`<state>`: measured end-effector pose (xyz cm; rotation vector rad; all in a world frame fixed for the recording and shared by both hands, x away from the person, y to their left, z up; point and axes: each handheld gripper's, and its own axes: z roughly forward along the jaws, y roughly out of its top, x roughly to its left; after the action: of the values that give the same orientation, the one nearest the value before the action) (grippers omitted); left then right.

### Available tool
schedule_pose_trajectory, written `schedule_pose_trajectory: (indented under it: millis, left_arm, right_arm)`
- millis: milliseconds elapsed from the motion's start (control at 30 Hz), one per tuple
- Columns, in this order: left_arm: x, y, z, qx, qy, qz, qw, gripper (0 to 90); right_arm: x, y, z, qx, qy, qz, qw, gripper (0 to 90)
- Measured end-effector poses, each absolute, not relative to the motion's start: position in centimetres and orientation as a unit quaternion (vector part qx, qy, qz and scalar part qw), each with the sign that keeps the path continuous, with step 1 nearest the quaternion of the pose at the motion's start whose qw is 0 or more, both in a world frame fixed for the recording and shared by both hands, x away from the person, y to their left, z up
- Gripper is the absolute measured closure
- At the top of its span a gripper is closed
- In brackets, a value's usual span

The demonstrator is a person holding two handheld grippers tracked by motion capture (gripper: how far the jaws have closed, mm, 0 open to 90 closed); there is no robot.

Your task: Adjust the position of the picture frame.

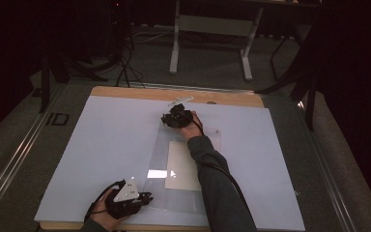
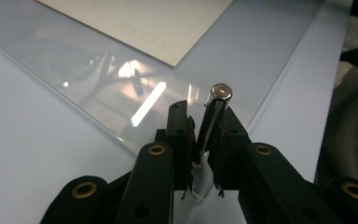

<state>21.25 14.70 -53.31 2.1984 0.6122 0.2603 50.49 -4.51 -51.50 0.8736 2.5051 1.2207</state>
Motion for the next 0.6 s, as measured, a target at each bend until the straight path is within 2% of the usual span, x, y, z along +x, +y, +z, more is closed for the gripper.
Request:
schedule_pose_trajectory:
  millis: [67,100,400,433,600]
  left_arm:
    - [21.2,14.6,-53.3,0.872,0.247,0.104,0.410,80.0]
    - [21.3,14.6,-53.4,0.871,0.248,0.104,0.411,81.9]
    - [21.3,14.4,-53.5,0.872,0.254,0.107,0.404,81.9]
    - [21.3,14.3,-53.5,0.873,0.254,0.108,0.402,82.4]
    - [21.3,14.3,-53.5,0.869,0.262,0.104,0.407,84.0]
  right_arm:
    - [50.7,-4.2,-51.7,0.296,0.854,0.414,0.110,73.0]
    - [50.8,-3.8,-51.8,0.297,0.855,0.411,0.110,76.5]
    - [51.0,-2.8,-52.5,0.303,0.857,0.400,0.115,79.2]
    - [51.0,-2.6,-52.8,0.305,0.858,0.397,0.111,83.4]
    - [50.9,-2.4,-52.9,0.305,0.859,0.394,0.117,84.8]
